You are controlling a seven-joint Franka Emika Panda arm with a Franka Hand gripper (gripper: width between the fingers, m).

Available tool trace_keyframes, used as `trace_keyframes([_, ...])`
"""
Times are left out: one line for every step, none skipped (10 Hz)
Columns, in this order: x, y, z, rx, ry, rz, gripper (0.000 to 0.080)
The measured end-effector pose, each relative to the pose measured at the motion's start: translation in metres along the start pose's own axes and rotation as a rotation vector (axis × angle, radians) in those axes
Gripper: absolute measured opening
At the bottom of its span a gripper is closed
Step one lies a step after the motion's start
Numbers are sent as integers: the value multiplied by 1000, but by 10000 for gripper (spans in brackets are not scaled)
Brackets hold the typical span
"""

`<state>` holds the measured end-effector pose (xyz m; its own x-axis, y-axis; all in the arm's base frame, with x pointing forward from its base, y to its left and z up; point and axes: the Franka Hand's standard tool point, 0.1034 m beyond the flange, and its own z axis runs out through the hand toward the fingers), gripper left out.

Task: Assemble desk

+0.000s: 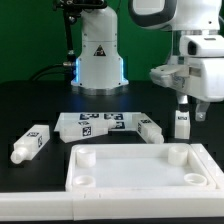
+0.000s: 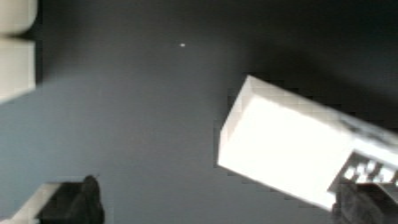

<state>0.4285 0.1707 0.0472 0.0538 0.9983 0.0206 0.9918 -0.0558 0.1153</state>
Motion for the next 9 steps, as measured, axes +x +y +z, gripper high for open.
trace_keyframes([1, 1, 0, 0, 9, 50, 649])
trace_keyframes([4, -2, -1, -10, 36, 34, 649])
trace_keyframes([4, -4, 0, -4, 39, 102, 649])
trace_keyframes([4, -4, 0, -1, 40, 154, 649])
trace_keyframes([5, -3, 0, 3, 42, 228, 649])
trace_keyframes([4, 1, -4, 12, 34, 418, 649])
trace_keyframes([3, 4, -6, 19, 33, 573, 649])
trace_keyframes([4, 7, -7, 34, 34, 793, 649])
trace_keyframes([-3, 13, -6, 60, 16, 966, 649])
